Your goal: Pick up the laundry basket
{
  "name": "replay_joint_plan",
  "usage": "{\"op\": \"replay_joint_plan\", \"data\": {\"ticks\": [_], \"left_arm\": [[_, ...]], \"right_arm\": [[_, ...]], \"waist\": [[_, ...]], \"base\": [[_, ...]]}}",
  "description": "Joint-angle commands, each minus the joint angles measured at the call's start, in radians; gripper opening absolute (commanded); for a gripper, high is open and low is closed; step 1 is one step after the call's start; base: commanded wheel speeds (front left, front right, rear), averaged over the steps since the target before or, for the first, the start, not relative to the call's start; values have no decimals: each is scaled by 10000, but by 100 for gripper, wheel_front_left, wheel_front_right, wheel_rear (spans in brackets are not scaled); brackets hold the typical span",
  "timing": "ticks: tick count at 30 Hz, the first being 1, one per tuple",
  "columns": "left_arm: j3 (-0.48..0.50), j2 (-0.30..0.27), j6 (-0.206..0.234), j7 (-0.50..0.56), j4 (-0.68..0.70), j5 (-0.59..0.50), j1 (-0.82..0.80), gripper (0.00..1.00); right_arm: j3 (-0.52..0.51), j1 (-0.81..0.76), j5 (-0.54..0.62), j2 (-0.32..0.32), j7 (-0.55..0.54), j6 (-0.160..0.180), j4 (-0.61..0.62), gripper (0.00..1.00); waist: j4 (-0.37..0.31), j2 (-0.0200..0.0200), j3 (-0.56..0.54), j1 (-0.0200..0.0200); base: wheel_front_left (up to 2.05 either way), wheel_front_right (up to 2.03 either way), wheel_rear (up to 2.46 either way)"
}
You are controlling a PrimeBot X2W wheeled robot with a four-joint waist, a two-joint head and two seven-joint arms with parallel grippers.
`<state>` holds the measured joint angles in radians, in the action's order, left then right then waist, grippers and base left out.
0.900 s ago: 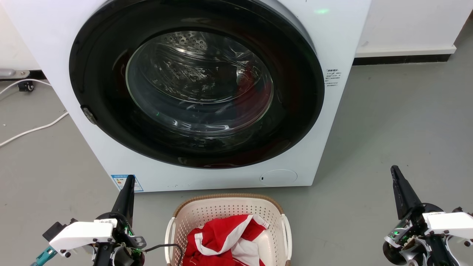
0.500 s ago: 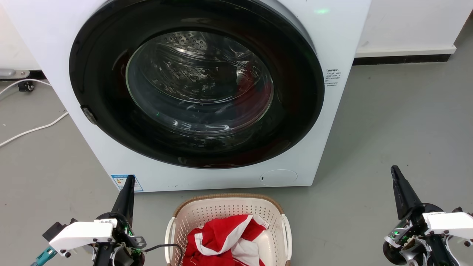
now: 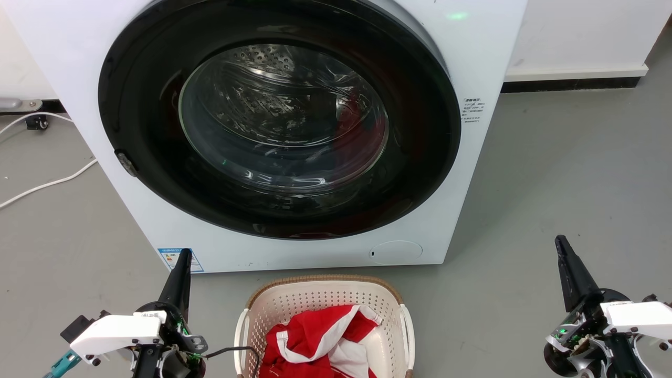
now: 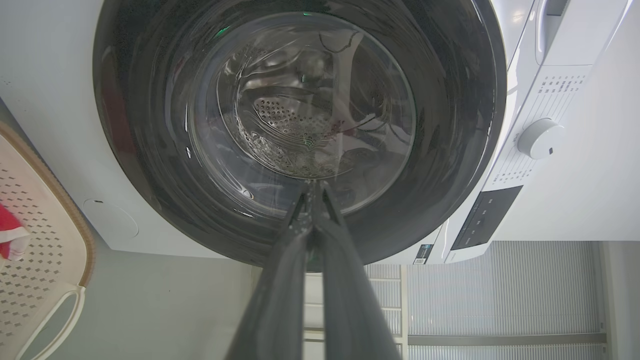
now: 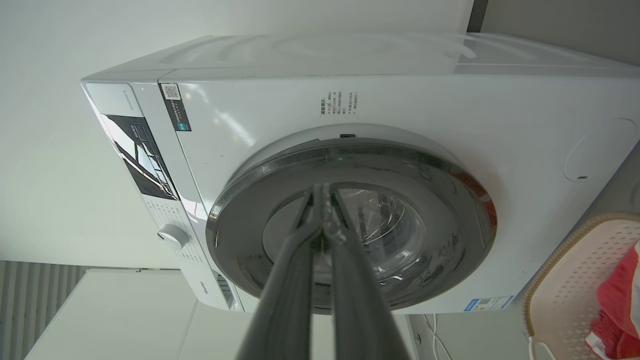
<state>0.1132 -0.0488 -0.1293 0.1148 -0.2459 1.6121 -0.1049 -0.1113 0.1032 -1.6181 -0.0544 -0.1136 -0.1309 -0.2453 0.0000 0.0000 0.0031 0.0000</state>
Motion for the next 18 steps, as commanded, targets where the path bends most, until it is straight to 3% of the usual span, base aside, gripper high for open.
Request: {"op": "replay_joint_plan", "data": {"ticks": [1,6,7,13,18], "left_arm": [[24,-27,-44,23,-5,17,-87,0],[-4,2,0,-8,-11,-1,3,0],[-18,9,2,-19,-63,-3,40,100],[-88,31,12,-237,-114,-266,244,100],[-68,27,35,-488,100,-1027,265,100]], "right_arm": [[-18,106,69,36,-12,3,-4,0],[-1,-3,3,2,5,0,-9,0],[10,-46,3,4,14,0,-70,100],[60,-268,207,25,229,2,-131,100],[73,-323,1073,25,480,2,144,100]], "waist": [[0,0,0,0],[0,0,1,0],[0,0,0,0],[1,0,5,1],[-1,0,14,1]], "base": [[0,0,0],[0,0,0],[0,0,0],[0,0,0],[0,0,0]]}}
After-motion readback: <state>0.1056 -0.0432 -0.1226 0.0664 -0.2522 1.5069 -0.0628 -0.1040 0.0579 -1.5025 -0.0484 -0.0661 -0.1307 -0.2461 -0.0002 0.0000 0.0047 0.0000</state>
